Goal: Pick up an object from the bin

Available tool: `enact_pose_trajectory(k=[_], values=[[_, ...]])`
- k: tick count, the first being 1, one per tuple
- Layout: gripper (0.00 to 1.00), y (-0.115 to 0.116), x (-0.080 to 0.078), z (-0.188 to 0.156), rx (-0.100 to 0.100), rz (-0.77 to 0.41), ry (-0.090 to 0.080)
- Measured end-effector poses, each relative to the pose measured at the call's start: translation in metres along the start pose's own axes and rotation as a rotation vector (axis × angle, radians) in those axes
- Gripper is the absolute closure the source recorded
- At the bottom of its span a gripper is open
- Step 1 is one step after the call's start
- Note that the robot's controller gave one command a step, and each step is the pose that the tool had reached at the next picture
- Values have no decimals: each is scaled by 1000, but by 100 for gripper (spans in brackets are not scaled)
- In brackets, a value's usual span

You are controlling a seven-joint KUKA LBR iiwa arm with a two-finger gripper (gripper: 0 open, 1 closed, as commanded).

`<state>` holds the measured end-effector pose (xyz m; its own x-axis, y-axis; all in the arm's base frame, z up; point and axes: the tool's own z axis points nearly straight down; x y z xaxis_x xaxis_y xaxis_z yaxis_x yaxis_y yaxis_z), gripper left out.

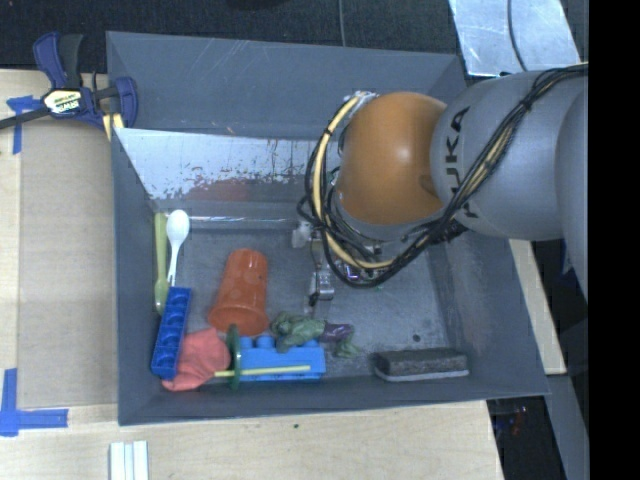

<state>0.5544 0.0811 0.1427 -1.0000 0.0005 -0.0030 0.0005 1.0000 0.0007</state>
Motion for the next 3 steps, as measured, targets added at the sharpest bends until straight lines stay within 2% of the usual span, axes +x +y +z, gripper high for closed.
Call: enact_pose_trajectory(k=[1,2,3], values=[[0,23,46,19,0,-19,1],[0,25,58,14,0,-14,-10],[0,60,71,22,1,140,-5]])
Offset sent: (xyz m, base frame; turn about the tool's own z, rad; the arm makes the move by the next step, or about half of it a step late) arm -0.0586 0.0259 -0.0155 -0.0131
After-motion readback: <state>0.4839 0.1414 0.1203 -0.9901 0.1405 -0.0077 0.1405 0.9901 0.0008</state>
